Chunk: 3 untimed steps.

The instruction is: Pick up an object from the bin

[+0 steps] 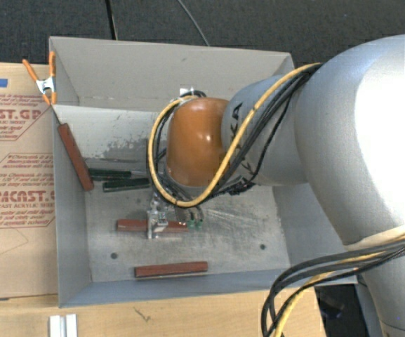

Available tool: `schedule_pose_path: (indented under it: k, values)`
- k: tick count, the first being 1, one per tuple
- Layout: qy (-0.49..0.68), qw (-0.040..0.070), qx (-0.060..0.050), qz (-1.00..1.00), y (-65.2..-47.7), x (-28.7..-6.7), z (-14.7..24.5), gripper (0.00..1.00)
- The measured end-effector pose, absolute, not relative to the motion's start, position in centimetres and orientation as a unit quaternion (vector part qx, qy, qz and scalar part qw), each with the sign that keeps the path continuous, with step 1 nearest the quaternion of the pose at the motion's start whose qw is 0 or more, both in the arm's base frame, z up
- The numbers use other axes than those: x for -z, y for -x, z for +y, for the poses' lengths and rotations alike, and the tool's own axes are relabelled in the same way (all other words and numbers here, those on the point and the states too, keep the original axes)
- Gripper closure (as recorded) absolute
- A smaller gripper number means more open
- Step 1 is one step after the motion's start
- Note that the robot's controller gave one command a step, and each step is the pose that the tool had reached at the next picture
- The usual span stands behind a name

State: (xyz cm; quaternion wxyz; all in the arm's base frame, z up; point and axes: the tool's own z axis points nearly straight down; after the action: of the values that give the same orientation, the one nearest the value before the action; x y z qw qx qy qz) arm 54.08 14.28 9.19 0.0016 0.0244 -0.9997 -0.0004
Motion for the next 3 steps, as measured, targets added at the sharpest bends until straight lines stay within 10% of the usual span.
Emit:
schedule_pose_path:
  k: [3]
  values:
    - [-0.024, 0.002, 0.000, -1.000, -54.0, -13.8, 14.3, 1.00]
